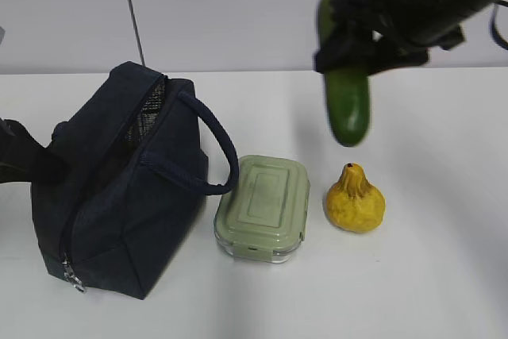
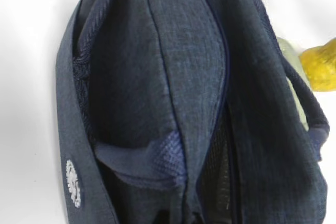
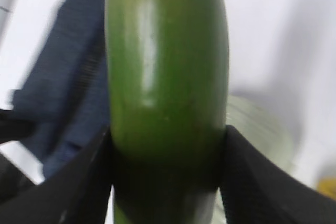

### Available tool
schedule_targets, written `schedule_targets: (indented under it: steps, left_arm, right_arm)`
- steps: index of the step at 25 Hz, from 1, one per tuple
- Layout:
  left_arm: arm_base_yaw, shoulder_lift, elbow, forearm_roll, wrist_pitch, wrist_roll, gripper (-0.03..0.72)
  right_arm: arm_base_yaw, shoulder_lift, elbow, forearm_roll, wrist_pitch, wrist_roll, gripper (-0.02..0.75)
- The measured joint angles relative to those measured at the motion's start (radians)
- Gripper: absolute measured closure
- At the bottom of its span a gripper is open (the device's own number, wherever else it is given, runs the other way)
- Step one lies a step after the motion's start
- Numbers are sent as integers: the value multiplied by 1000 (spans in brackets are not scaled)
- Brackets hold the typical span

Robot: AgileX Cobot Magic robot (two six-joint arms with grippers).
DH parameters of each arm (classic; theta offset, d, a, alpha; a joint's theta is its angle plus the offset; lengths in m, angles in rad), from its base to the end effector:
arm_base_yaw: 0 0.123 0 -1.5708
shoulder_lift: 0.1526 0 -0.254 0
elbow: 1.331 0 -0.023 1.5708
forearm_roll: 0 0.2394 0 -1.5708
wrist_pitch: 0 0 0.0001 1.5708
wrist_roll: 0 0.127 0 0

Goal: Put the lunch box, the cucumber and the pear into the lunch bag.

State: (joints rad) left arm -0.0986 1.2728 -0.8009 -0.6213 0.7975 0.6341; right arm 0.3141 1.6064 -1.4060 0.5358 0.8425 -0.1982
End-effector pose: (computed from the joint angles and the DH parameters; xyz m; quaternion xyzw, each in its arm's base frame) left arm 0.2417 -0.0771 0.2040 0.1785 0.9321 -0.1981 0.2450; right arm 0.3300 0.1581 0.2777 -0.1283 0.9165 0.2581 0.2774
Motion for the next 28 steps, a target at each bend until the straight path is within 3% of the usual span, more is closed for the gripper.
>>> schedule_targets:
  steps: [7,14,18,22,28]
  left_arm:
    - [0,0,0,-9,-1,0,685]
    - [0,0,0,-16,-1,0,685]
    - [0,0,0,-17,-1,0,685]
    - [0,0,0,-17,-2,0,685]
    - [0,0,0,-22,-4,0,685]
  right_arm:
    - [246,169,-120,444,-236,-286,328]
    - [290,361,-167,752,-311,-518,328]
    - [290,404,-167,717,-313,-539,328]
    - [290,411,-169,587,-289,-495,328]
    - [290,411,-173,220,-198,-264,328]
